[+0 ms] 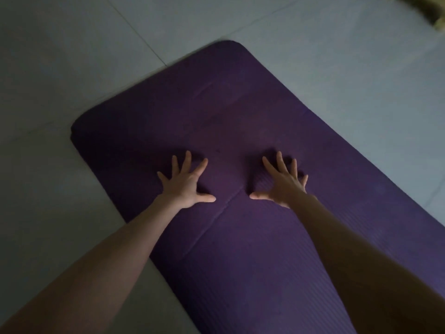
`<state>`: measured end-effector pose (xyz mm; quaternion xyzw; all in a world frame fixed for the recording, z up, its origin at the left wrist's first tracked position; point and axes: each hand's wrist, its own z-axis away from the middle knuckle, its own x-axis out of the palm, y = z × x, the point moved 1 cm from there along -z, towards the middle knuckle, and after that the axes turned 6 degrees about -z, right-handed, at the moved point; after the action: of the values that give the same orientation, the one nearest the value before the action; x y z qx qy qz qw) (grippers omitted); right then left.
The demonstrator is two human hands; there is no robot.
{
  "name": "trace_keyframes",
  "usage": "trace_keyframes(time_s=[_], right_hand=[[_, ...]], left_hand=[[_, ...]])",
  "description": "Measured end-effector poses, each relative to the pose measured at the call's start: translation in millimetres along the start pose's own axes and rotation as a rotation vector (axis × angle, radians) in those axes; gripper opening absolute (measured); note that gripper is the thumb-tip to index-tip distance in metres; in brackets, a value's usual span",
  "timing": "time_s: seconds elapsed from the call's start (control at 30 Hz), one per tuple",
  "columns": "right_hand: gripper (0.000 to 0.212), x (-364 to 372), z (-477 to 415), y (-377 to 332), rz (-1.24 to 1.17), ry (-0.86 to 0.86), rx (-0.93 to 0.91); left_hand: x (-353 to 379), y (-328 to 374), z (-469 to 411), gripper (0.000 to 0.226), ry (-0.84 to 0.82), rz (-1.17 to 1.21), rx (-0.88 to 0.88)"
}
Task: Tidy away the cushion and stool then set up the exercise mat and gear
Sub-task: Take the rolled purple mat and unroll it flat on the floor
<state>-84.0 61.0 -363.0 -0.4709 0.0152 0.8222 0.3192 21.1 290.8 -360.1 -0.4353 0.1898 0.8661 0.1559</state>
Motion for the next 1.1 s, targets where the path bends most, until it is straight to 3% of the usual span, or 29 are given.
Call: trace_keyframes(time_s=[0.23, 0.77, 0.97, 1.1], right_hand=[[0.123, 30.0, 81.9, 65.7, -0.098, 0.021, 0.161], [0.122, 50.9, 123.9, 106.9, -0.235, 0.091, 0.185], [0.124, 90.6, 235.3, 191.5, -0.292, 0.133, 0.423], [0.121, 111.7, 283.1, 228.8, -0.36, 0.155, 0.518]], left_hand=[[39.9, 78.6, 25.3, 0.116, -0.076, -0.181, 0.184], [45.2, 109.0, 39.0, 0.117, -0.104, -0.177, 0.12], [90.8, 178.6, 84.9, 0.114, -0.132, -0.297, 0.401], [111.1, 209.8, 100.6, 0.116, -0.138, -0.378, 0.481]])
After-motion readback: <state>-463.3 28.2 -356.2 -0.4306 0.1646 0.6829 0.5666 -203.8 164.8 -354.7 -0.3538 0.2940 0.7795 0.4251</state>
